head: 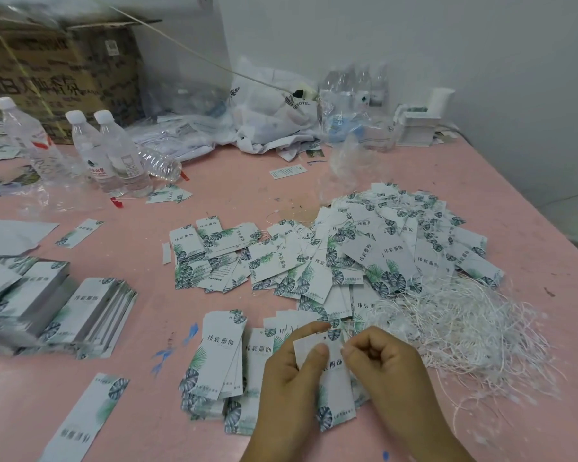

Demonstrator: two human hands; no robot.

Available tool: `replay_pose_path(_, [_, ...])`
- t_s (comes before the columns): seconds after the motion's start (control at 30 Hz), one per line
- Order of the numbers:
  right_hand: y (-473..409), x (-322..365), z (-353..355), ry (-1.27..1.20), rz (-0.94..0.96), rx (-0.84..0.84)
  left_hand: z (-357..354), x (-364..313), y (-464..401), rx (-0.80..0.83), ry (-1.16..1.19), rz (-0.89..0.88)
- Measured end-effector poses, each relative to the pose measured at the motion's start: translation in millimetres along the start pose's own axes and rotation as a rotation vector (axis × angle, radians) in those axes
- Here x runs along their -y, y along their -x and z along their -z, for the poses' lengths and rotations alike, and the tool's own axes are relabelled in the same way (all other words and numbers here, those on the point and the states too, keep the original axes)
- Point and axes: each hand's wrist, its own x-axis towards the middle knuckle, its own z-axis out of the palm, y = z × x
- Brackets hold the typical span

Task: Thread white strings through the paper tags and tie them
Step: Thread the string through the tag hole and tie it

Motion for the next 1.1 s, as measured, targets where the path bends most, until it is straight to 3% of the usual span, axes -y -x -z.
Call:
replay_pose_path(0.6, [-2, 2, 0, 0.05, 0.004, -0.021, 0, -4, -1, 0.006, 0.128, 0.015])
replay_pose_path(0.83, [-4, 1, 3, 0.025, -0.031, 0.041, 2, -3, -5, 0.06, 0.221, 0.099])
replay_pose_path(1.1, [-8, 2, 13, -0.074, -0.08, 0.169, 3, 0, -6, 0.108, 0.124, 0.012])
